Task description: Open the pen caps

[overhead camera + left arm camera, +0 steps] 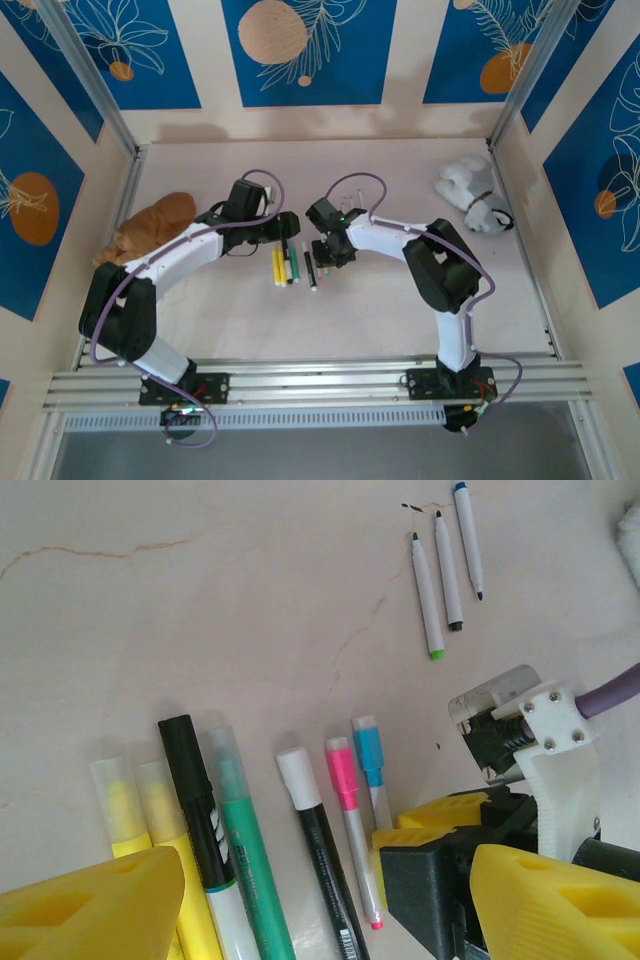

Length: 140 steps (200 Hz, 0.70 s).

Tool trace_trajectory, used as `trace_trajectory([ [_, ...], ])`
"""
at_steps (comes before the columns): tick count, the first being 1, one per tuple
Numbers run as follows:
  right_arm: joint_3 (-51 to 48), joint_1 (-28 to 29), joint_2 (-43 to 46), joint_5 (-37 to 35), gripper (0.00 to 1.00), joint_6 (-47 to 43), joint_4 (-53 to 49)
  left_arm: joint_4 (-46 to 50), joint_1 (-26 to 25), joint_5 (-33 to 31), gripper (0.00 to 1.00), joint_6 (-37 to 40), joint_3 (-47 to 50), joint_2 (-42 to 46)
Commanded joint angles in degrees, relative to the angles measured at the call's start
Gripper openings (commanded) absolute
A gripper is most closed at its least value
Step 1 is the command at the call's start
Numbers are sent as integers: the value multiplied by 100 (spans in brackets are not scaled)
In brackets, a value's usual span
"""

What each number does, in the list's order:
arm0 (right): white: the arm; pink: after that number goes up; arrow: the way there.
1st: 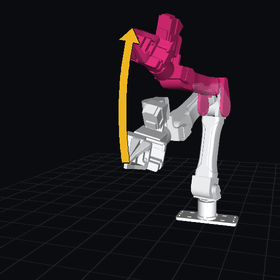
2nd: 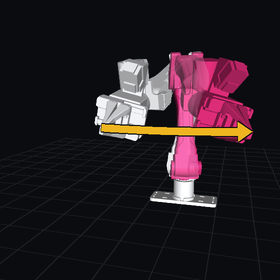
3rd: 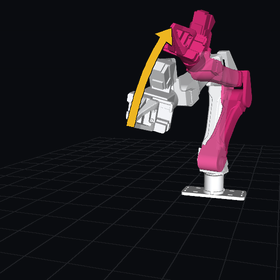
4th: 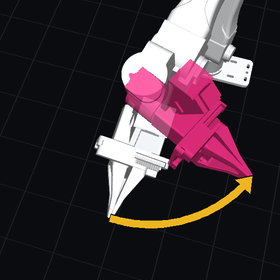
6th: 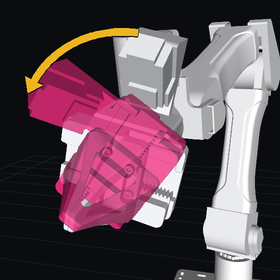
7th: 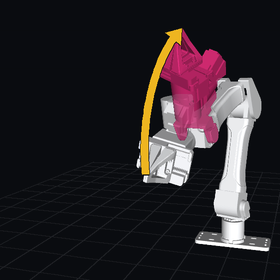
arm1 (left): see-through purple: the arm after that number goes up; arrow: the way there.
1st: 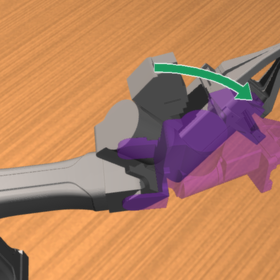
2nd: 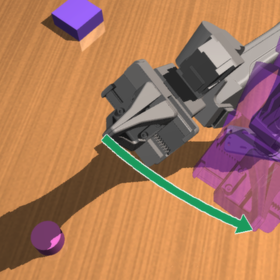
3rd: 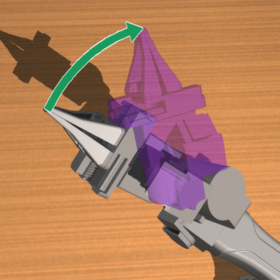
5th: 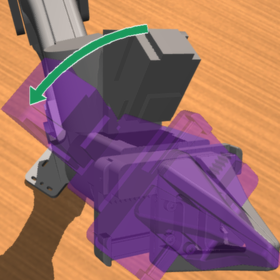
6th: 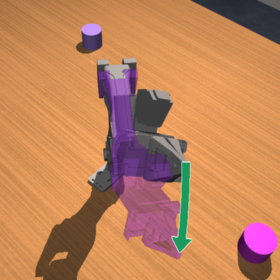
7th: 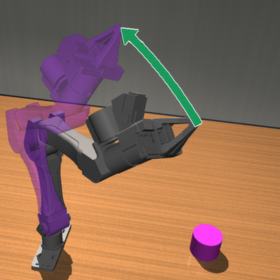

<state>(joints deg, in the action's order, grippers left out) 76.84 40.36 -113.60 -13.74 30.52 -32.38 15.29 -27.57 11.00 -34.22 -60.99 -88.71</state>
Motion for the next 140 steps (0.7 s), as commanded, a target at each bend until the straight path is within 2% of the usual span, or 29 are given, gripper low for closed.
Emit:
trace_trajectory([
  [1,298,41,-301,-171,28,-46,-401,-156,-55,130,75,-57,-31,-110],
  [51,451,126,-777,-272,10,4,-612,-243,-55,148,75,-71,61,-143],
  [67,347,114,-756,-270,0,30,-543,-267,-55,182,75,-70,63,-171],
  [108,-62,-69,-29,-10,0,-82,-125,-272,-63,315,75,-247,-55,-339],
  [140,-450,-239,869,742,0,-263,442,-375,-158,485,75,-515,-242,-547],
])
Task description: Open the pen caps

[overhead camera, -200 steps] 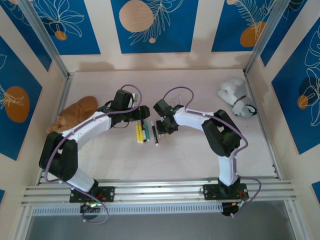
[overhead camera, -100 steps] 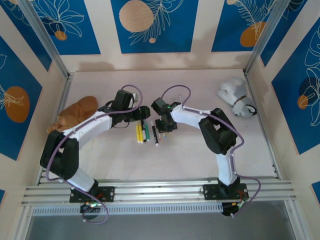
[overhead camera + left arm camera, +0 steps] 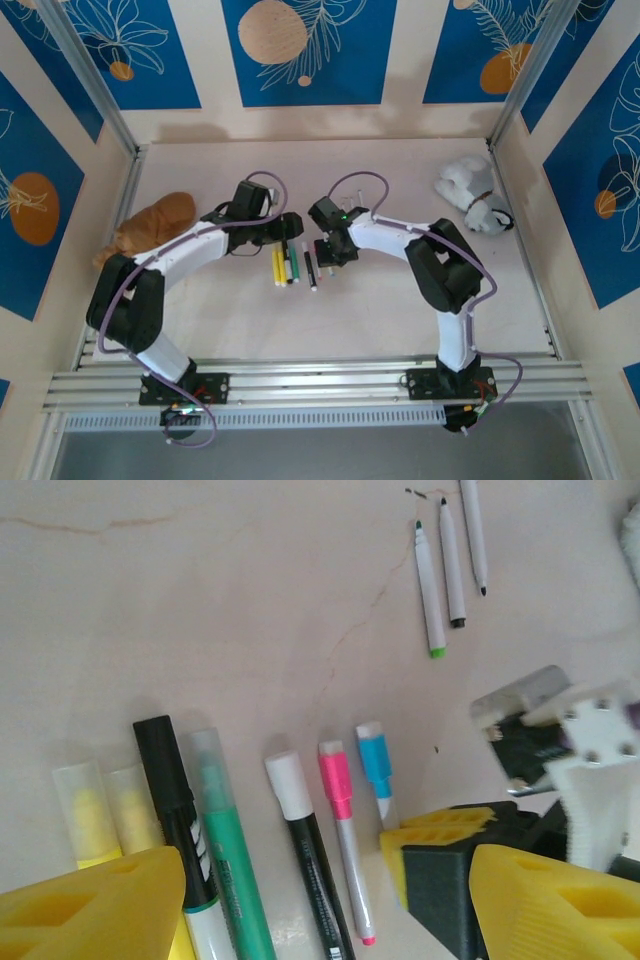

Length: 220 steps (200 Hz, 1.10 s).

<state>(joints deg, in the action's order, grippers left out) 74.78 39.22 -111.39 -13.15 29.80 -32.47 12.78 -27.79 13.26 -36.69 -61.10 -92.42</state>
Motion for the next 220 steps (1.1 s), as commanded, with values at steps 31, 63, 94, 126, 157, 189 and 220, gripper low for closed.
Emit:
trace_trajectory([
  [31,-241,-125,1011,1183,0,-212,605,-111,-225,291,75,-438,-512,-436],
  [63,-205,-125,1108,1617,0,-144,734,-248,-253,367,74,-608,-629,-566],
  [94,-236,-108,1238,1763,0,7,917,-429,-296,458,73,-776,-615,-623],
  [126,-146,-81,1296,1776,0,61,953,-605,-332,534,68,-883,-528,-684],
  [157,-35,-60,1278,1817,0,78,916,-652,-332,564,50,-885,-493,-683],
  [189,1,-38,1278,1810,0,121,931,-667,-328,625,20,-858,-508,-691],
  [220,-18,-51,1268,1816,0,149,953,-665,-331,596,0,-834,-473,-681],
])
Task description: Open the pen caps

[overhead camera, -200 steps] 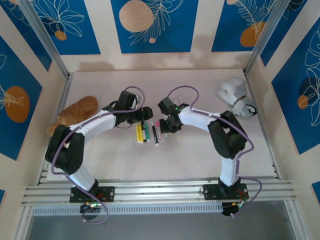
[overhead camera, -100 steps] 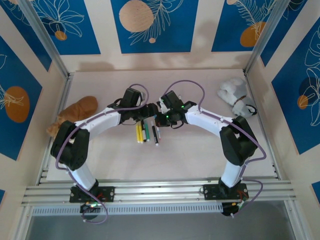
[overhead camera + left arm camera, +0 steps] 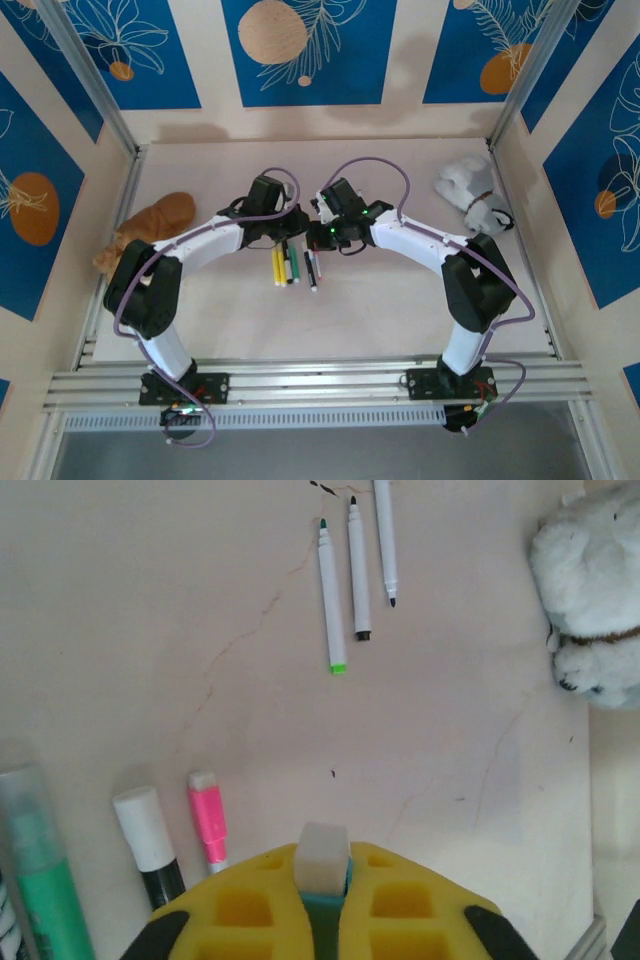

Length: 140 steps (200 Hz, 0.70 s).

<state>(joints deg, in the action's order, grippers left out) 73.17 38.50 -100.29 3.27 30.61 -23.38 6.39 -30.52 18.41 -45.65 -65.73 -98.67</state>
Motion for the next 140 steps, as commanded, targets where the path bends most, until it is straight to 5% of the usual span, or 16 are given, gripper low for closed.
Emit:
trace_trajectory([
  [1,140,20,158,174,0,68,44,-25,-58,82,0,64,-10,-56],
  [33,77,0,160,177,0,137,52,26,-57,5,0,57,24,-96],
  [74,22,90,47,221,28,134,61,-172,-55,-53,0,-131,125,-14],
  [140,178,165,-242,110,28,132,-44,-170,-38,-3,0,-188,82,22],
])
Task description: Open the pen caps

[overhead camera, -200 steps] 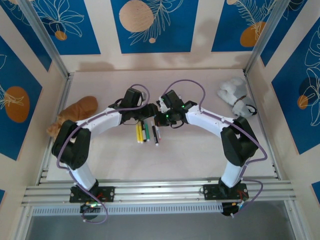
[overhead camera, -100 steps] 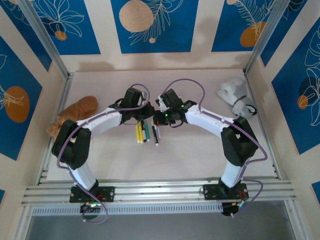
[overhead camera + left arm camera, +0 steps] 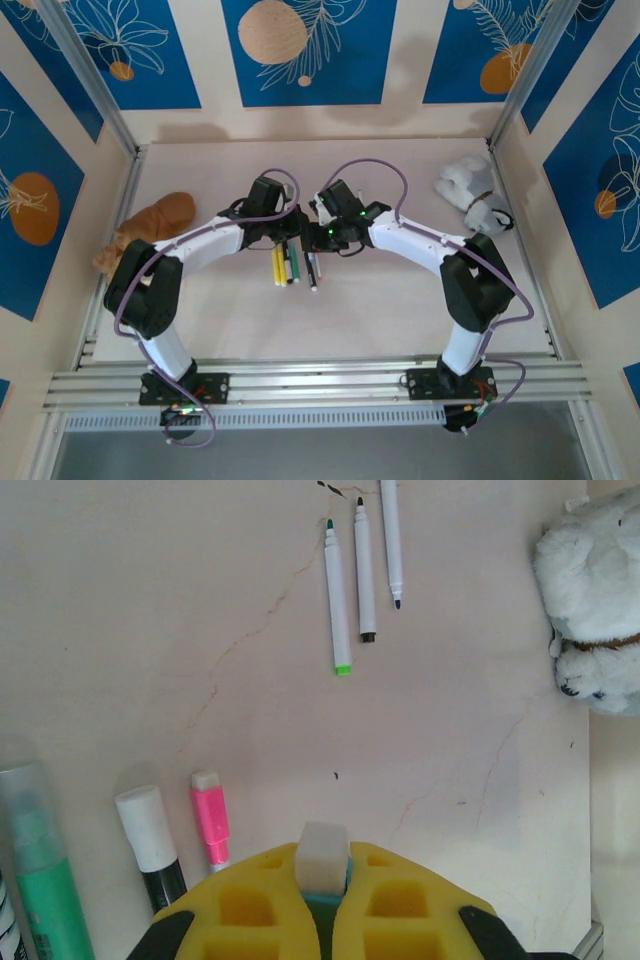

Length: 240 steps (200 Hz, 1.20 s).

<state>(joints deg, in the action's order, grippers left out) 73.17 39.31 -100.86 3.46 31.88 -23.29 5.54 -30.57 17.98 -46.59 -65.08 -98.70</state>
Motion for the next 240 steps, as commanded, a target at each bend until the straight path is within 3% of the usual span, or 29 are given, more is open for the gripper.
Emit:
trace_trajectory([
  [1,179,89,-191,83,28,4,-57,-91,-31,40,0,-95,19,25],
  [33,194,144,-238,-37,25,20,-108,-56,-28,69,0,-79,-20,45],
  [44,130,139,-193,-29,13,42,-33,-28,-28,54,0,-48,-39,39],
  [51,100,143,-156,-65,0,59,-27,19,-28,20,0,-28,-48,30],
  [89,-405,231,270,-54,0,117,50,312,171,-603,0,45,-143,2],
  [110,-1138,798,1038,-115,0,328,-186,795,455,-1265,0,239,-540,-127],
  [131,-2050,1554,1983,-308,0,901,-232,533,842,-1016,0,113,-658,-248],
  [158,-2482,1764,2590,-382,0,1232,-285,705,868,-1310,0,180,-924,-288],
  [180,-2425,1549,2642,-566,0,1090,-363,669,851,-1147,0,252,-1048,-338],
  [198,-2134,1008,2380,-690,0,774,-377,973,849,-1068,0,504,-1315,-461],
  [240,-689,-299,639,-1119,0,-189,-499,3083,859,-1487,0,1879,-2961,-1435],
])
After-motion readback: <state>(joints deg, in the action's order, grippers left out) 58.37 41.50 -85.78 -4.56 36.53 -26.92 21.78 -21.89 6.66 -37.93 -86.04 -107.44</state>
